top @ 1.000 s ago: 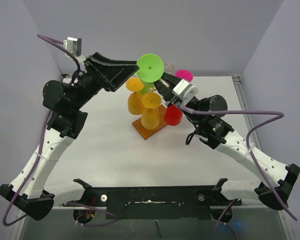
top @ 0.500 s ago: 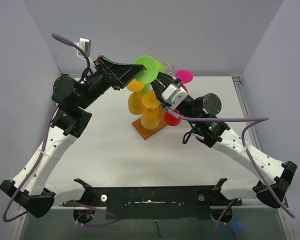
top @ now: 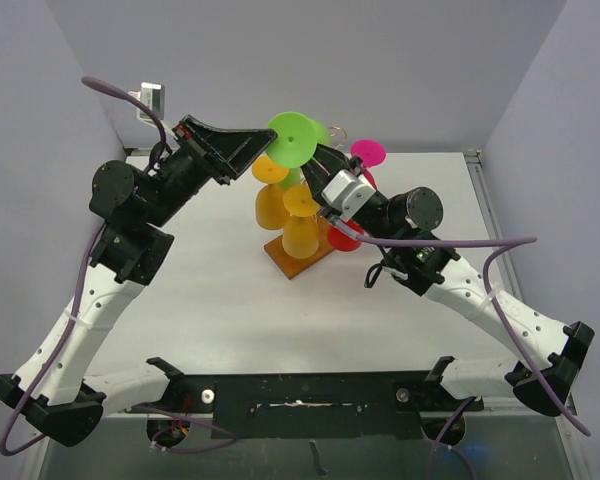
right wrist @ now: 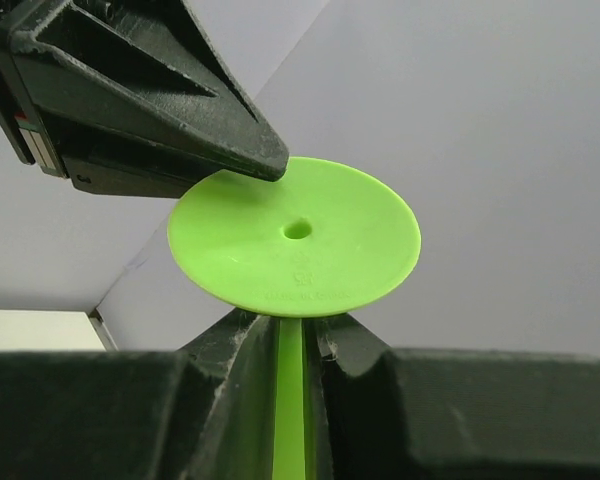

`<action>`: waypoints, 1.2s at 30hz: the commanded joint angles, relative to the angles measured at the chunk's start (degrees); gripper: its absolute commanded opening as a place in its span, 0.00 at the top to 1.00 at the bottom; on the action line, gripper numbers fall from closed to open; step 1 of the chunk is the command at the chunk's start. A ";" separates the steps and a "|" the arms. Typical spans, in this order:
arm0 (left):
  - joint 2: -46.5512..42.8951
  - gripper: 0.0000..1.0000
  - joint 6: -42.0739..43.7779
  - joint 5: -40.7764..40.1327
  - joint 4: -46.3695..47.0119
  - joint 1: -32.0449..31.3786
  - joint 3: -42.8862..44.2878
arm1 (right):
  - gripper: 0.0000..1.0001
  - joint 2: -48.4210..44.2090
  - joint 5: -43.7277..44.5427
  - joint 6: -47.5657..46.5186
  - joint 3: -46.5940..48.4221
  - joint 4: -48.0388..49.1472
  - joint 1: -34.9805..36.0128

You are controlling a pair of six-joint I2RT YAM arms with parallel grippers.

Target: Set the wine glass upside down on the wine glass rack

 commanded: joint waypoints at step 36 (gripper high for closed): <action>38.48 1.00 2.05 4.82 -4.80 7.91 43.16 | 0.27 -24.32 19.17 31.85 -10.85 -11.33 -0.18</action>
